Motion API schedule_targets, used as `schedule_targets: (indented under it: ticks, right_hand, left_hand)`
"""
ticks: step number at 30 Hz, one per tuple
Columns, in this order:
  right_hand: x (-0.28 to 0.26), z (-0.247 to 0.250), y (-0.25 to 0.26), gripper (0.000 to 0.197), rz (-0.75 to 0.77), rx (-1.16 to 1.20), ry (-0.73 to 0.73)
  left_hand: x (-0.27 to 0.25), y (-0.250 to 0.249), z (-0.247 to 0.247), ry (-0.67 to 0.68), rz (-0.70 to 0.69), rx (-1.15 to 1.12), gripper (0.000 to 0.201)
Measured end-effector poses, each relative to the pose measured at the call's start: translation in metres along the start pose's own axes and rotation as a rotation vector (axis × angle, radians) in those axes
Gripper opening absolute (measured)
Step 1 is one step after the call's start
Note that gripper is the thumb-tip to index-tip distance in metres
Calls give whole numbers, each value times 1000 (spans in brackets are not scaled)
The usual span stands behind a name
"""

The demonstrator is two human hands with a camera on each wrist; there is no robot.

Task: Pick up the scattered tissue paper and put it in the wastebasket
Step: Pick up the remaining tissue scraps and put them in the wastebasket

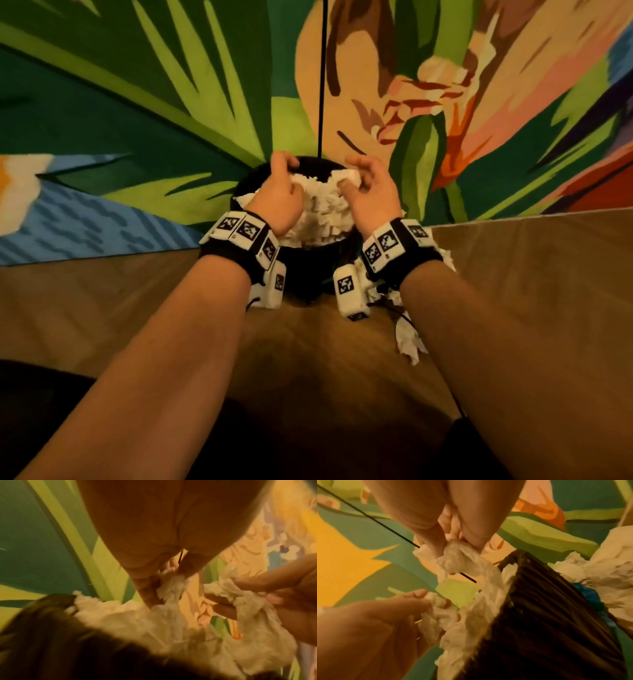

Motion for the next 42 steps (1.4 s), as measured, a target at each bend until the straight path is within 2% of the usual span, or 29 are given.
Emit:
schedule_targets:
  ticks: [3, 5, 7, 8, 9, 11, 12, 15, 18, 21, 24, 29, 32, 34, 36, 39, 42]
  right_hand:
    - [-8, -12, -14, 26, 10, -131, 46]
    - [-9, -17, -21, 17, 29, -375, 146]
    - [-9, -21, -27, 5, 123, -654, 288]
    - [-11, -24, -29, 7, 168, -764, 362]
    - [-13, -28, -30, 18, 201, -846, 429]
    - [-17, -35, -33, 41, 194, -947, 510]
    - [-18, -38, -33, 47, 197, -1007, 531]
    - [-24, -48, -36, 49, 317, -1196, 596]
    - [-24, -52, -43, 48, 382, -1332, 708]
    - [-23, -52, -44, 51, 373, -1279, 652]
    - [-25, -48, -45, 56, 379, -1233, 555]
    - [-25, -35, -38, 41, 365, -1071, 449]
    - [-19, -16, -29, 39, 315, -857, 363]
    - [-13, 5, -20, 33, 347, -695, 239]
    - [-3, 32, -19, 23, 333, -579, 116]
    - [9, 79, -46, 16, 115, -572, 1]
    - [3, 126, -97, 15, -144, -681, -20]
  left_hand:
    - [-11, 29, -2, 69, 56, 166, 23]
    - [-17, 40, -2, 87, 70, 218, 15]
    - [-21, 47, -1, 92, 29, 341, 7]
    - [-22, 48, 0, 89, 5, 411, 7]
    - [-23, 50, 2, 93, -3, 451, 14]
    - [-25, 52, 1, 142, 2, 522, 39]
    - [-26, 53, -1, 165, 9, 594, 47]
    - [-26, 53, -14, 218, 80, 778, 51]
    - [-24, 54, -22, 284, 167, 838, 53]
    - [-23, 55, -22, 246, 156, 823, 54]
    - [-30, 50, -17, 91, 82, 825, 55]
    - [-34, 24, -5, -209, -41, 579, 44]
    - [-30, -9, -6, -263, -169, 412, 44]
    - [-29, -34, -16, -256, -323, 280, 41]
    - [-30, -54, -32, -230, -413, 167, 35]
    - [-36, -70, -71, -83, -411, 45, 36]
    - [-44, -60, -117, 163, -310, 100, 38]
Point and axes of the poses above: each hand's wrist, its own x-axis towards the middle knuckle, its own z-axis out of the back of the hand, y = z × x, the point moved 3 cm from there along x, towards the middle knuckle, and after that the axes turned 1 degree about -x, right-handed, at the moved point
